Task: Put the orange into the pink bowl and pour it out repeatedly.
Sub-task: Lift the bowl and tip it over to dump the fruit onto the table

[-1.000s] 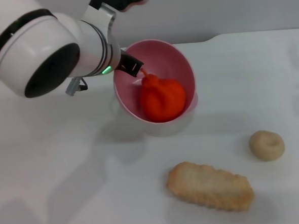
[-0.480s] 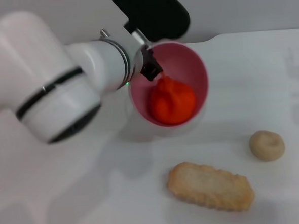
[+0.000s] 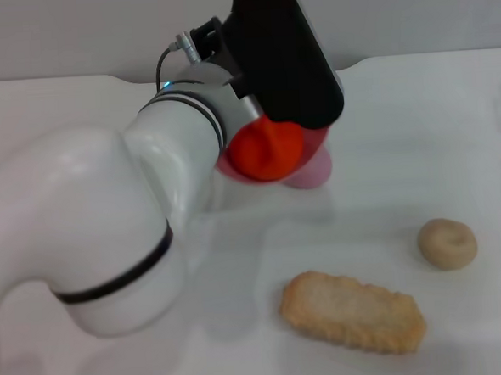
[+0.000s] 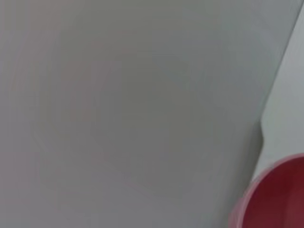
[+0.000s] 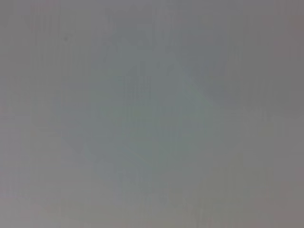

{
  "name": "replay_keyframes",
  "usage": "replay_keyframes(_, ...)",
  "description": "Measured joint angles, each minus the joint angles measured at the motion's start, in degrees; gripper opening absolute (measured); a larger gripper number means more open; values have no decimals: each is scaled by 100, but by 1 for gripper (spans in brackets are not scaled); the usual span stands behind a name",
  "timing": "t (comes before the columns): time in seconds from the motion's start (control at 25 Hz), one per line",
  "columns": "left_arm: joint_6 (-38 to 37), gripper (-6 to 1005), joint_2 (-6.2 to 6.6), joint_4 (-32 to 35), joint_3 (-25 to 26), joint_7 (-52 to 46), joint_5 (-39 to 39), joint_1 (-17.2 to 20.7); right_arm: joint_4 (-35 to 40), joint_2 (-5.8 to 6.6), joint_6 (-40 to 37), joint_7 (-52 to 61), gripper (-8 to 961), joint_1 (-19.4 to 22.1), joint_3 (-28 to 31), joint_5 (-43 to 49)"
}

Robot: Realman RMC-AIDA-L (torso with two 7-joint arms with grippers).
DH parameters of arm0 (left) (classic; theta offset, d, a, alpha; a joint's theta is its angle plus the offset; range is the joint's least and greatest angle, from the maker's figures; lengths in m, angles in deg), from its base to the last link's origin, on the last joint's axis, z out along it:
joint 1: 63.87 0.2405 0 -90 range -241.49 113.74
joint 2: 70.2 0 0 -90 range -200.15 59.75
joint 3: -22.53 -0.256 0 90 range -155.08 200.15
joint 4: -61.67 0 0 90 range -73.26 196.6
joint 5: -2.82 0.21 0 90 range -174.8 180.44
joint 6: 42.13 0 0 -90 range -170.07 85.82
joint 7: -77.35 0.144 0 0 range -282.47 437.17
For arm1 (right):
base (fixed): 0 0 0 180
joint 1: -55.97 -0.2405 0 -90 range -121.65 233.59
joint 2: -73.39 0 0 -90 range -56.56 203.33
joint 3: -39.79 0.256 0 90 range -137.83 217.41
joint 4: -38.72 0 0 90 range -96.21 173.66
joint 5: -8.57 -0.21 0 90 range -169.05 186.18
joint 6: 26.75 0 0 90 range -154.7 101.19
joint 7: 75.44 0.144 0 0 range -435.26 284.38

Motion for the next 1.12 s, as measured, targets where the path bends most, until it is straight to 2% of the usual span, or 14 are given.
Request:
replay_keyframes(0.04, -15, 43, 2, 2, -84, -29, 243, 40, -1, 0, 4, 14, 545, -13, 2, -7)
replay_keyframes(0.12, -15, 43, 2, 2, -84, -29, 243, 40, -2, 0, 4, 19, 544, -20, -1, -7)
replay_keyframes(0.16, -48, 43, 0, -23, -310, -144, 867, 143, -3, 0, 5, 21, 544, -25, -7, -7)
replay_keyframes(0.2, -49, 43, -2, -35, -432, -282, 1170, 184, -4, 0, 5, 21, 544, -31, -12, -7)
replay_keyframes(0.24, -49, 43, -2, -35, -432, -282, 1170, 184, -4, 1, 5, 22, 544, -33, -11, -7)
replay_keyframes(0.28, -51, 43, -3, -43, -536, -431, 1503, 226, -4, 3, 5, 22, 544, -35, -7, -7)
replay_keyframes(0.36, -51, 43, -3, -43, -536, -431, 1503, 226, -4, 8, 5, 23, 544, -35, 7, -9)
replay_keyframes(0.44, -82, 43, 0, -60, -819, -1091, 2604, 458, -3, 8, 5, 24, 544, -32, 10, -10)
replay_keyframes(0.84, -33, 44, 11, -389, -1495, -1842, 4611, 874, 45, 9, -33, 24, 545, -29, 13, 3)
replay_keyframes(0.92, -33, 44, 11, -389, -1495, -1842, 4611, 874, 61, 9, -36, 25, 545, -28, 17, 11)
replay_keyframes(1.04, 186, 44, 6, -486, -1717, -2474, 5703, 1088, 73, 9, -37, 24, 544, -27, 17, 20)
replay_keyframes(1.12, 235, 43, 8, -498, -1737, -2588, 5836, 1109, 74, 9, -37, 24, 544, -28, 17, 20)
